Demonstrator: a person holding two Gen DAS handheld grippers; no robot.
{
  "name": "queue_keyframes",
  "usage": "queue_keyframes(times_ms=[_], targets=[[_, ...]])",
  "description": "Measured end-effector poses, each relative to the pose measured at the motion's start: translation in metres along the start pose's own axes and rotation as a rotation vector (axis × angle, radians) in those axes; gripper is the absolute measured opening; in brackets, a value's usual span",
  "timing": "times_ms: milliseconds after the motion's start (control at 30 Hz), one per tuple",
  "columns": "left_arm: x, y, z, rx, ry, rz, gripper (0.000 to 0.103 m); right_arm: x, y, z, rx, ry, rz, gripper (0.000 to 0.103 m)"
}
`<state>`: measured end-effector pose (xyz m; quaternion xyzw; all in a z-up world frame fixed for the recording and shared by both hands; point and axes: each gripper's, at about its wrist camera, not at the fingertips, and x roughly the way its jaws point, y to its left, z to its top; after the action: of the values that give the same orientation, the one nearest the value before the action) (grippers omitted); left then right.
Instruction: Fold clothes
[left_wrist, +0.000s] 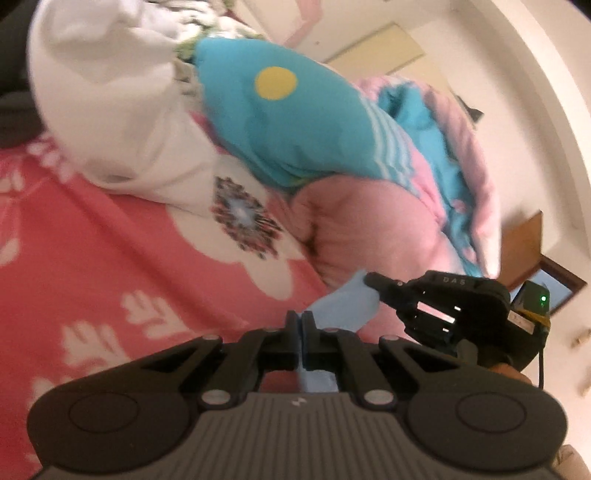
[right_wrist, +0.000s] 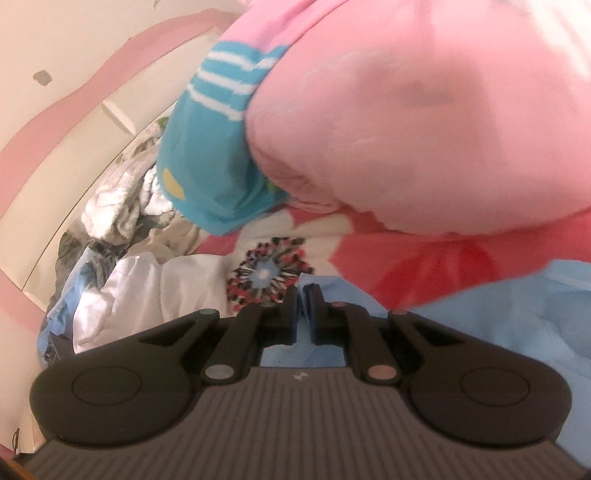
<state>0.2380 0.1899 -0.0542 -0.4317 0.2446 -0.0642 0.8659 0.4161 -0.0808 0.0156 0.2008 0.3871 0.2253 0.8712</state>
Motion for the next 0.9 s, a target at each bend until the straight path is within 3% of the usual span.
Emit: queue_keyframes(times_ms=[267, 600, 667, 733, 800, 900], targets=[[0.002, 0.027, 0.012, -0.090, -0.034, 0.079, 0.000, 0.053, 0.017, 0.001, -0.016, 0.052, 0.021, 0.004], [0.001, 0.053, 0.018, -0.202, -0.020, 0.143, 0.001, 0.102, 0.002, -0.002, 0.098, 0.120, 0.044, 0.009], [0.001, 0.052, 0.017, -0.184, -0.017, 0.140, 0.001, 0.106, 0.001, 0.000, 0.103, 0.119, 0.032, 0.021], [0.000, 0.047, 0.017, -0.152, -0.019, 0.134, 0.002, 0.104, 0.000, 0.002, 0.094, 0.096, 0.020, 0.026], [-0.001, 0.040, 0.017, -0.101, -0.018, 0.119, 0.008, 0.096, 0.000, 0.005, 0.085, 0.070, 0.023, 0.027], [-0.001, 0.021, 0.015, 0.020, -0.016, 0.102, 0.035, 0.079, -0.003, 0.009, 0.091, 0.045, 0.047, 0.028]])
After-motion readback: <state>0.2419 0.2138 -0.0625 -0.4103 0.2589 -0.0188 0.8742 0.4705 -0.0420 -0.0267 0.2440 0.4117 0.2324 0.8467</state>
